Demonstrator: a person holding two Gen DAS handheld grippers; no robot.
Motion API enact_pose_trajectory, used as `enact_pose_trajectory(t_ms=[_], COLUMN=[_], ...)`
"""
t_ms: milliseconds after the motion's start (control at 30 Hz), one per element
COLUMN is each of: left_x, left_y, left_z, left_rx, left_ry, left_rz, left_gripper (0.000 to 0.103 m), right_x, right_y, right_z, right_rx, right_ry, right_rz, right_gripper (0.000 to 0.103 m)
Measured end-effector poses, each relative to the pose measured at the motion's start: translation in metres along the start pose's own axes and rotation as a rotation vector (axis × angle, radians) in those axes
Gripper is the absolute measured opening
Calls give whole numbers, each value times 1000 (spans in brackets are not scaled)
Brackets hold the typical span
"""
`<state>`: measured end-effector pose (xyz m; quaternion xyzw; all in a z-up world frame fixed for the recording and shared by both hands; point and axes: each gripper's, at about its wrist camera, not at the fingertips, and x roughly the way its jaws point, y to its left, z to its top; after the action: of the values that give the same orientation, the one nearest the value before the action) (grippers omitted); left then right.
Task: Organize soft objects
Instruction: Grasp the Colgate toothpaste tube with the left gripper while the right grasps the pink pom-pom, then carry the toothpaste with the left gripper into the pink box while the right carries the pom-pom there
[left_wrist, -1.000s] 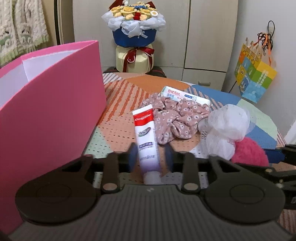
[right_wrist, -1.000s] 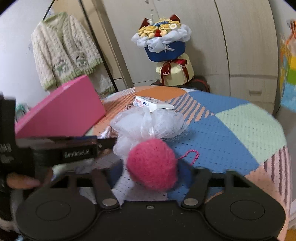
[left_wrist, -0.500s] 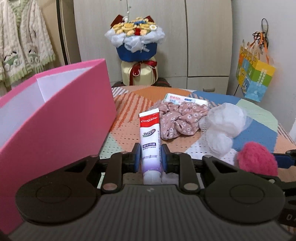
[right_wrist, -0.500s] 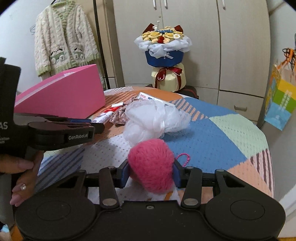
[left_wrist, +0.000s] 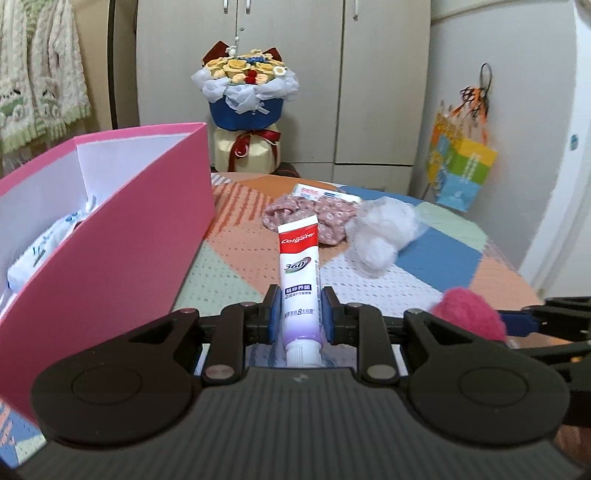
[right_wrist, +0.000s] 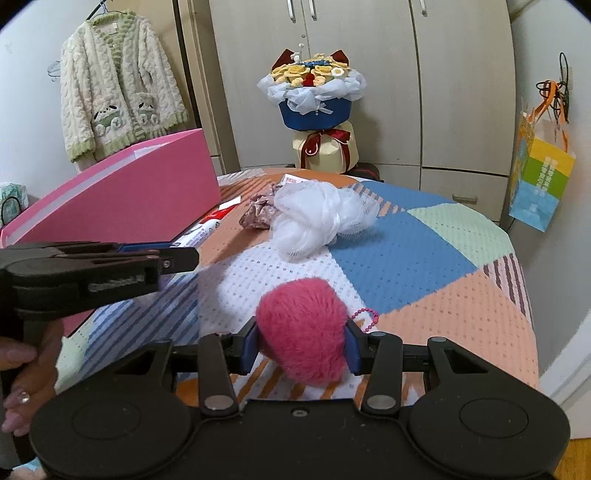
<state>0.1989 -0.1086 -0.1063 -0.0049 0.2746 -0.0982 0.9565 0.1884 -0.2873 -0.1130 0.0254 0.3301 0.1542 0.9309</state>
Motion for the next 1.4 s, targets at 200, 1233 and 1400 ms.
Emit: enact_pose_trajectory(t_ms=[200, 1233, 1400], left_x=[-24, -176, -203], left_y=[12, 106, 122], left_z=[-8, -29, -22], left_rx=[-22, -41, -20], left_ry=[24, 217, 207], left_rz=[-93, -349, -348], left_gripper=[22, 22, 22], right_x=[-14, -125, -130], right_y=[5, 100, 126], right_z=[-8, -19, -3], right_rx=[32, -138, -176], right_ry=[12, 102, 122], right_rz=[-7, 183, 268], right_gripper=[49, 48, 48])
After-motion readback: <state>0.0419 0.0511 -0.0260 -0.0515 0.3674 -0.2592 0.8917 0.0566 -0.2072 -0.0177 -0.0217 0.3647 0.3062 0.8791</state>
